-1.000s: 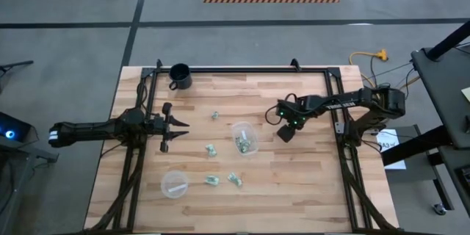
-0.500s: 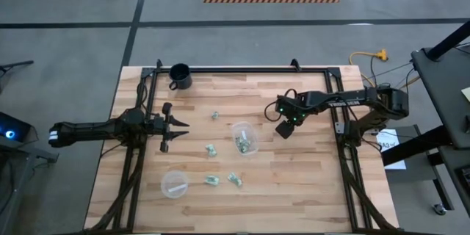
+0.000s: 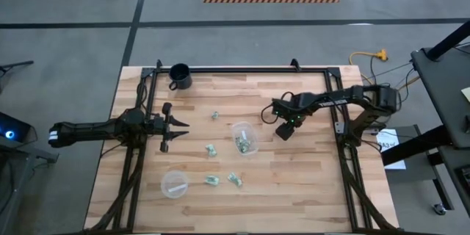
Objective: Pick and place items into bin
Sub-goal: Put the stevia packet into the transparent bin
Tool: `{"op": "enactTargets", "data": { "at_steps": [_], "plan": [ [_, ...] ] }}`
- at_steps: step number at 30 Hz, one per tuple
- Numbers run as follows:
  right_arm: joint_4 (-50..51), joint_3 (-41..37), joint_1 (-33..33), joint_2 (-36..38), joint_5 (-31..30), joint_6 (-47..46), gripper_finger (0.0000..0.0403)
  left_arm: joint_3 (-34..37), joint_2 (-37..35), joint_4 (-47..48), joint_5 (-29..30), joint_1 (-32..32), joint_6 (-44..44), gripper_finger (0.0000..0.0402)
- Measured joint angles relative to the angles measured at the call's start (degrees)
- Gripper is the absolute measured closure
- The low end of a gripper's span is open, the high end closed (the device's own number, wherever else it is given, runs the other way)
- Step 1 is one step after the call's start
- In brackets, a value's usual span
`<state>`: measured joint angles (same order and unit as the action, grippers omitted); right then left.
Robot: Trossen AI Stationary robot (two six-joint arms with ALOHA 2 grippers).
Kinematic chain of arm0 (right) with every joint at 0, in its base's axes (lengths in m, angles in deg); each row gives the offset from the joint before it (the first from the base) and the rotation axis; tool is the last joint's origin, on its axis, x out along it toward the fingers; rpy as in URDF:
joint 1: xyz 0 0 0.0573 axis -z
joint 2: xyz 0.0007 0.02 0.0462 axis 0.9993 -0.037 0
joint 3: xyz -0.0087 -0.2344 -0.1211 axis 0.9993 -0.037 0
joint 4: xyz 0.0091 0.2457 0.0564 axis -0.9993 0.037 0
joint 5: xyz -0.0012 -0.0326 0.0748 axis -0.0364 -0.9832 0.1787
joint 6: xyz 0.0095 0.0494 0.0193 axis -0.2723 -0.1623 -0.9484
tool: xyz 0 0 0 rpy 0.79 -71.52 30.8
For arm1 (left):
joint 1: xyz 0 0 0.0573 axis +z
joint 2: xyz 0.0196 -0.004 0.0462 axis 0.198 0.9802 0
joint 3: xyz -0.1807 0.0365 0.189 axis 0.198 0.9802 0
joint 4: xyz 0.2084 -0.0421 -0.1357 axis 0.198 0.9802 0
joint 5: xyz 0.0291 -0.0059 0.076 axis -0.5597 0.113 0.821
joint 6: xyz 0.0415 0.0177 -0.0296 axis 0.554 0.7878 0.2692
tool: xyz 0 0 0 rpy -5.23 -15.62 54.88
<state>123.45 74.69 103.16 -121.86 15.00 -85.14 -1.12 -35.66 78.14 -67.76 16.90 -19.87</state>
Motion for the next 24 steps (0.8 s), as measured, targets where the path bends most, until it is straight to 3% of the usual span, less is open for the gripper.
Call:
{"op": "enactTargets", "data": {
  "at_steps": [9, 13, 18, 24],
  "plan": [
    [0.23, 1.19, 0.0, -1.39, 0.26, 3.0, 0.0214, -0.01, 0.02, -0.01, 0.0, 0.01, 0.0, 0.0308],
    [0.43, 1.11, 0.04, -0.42, 0.46, 5.0, 0.0268, -0.01, 0.0, 0.0, 0.0, 0.01, 0.01, 0.0308],
    [1.39, 1.11, 0.07, -0.4, 0.42, 10.47, 0.0375, 0.0, 0.02, -0.01, 0.0, 0.01, 0.0, 0.0308],
    [1.41, 1.09, 0.07, -0.37, 0.43, 12.89, 0.0391, -0.01, 0.0, -0.01, 0.0, 0.01, 0.01, 0.0308]
  ]
}}
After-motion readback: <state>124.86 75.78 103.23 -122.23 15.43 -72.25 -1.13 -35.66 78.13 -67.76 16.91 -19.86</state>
